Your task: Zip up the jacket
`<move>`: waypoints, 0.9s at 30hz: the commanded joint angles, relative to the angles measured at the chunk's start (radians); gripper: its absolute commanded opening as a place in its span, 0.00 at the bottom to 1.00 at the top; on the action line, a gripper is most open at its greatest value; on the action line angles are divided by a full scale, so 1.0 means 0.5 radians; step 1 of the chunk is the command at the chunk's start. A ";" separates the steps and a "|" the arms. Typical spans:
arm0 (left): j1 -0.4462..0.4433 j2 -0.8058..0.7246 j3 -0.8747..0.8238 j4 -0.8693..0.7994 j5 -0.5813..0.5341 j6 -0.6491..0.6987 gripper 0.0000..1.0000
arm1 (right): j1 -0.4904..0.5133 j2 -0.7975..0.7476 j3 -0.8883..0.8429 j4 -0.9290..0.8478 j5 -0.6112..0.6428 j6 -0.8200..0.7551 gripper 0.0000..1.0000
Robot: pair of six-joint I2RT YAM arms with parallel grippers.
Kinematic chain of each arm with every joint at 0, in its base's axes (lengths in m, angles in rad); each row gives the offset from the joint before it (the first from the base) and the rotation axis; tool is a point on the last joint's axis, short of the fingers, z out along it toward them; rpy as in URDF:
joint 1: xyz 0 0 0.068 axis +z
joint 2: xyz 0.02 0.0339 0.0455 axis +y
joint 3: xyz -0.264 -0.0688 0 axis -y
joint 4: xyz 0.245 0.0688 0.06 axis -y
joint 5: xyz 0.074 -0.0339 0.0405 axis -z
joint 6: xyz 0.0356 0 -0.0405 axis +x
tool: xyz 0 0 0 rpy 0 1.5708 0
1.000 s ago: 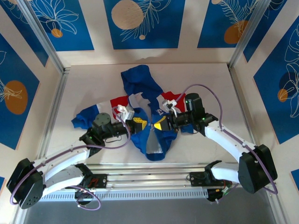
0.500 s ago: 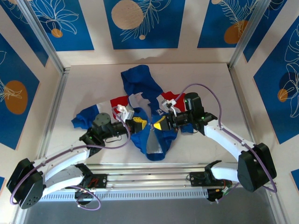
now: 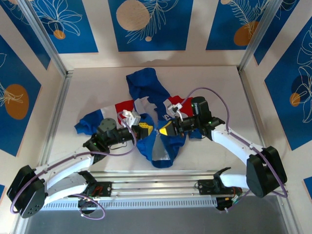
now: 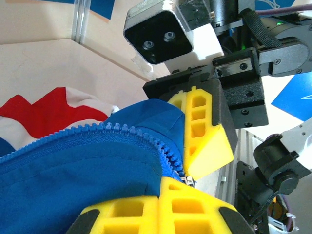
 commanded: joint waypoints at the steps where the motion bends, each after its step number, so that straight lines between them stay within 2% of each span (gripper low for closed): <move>1: -0.021 -0.042 0.055 -0.019 -0.056 0.083 0.00 | 0.026 0.013 0.068 0.014 -0.044 0.040 0.00; 27: -0.061 -0.094 0.022 -0.034 -0.215 0.139 0.00 | 0.054 0.114 0.133 -0.028 0.066 0.322 0.00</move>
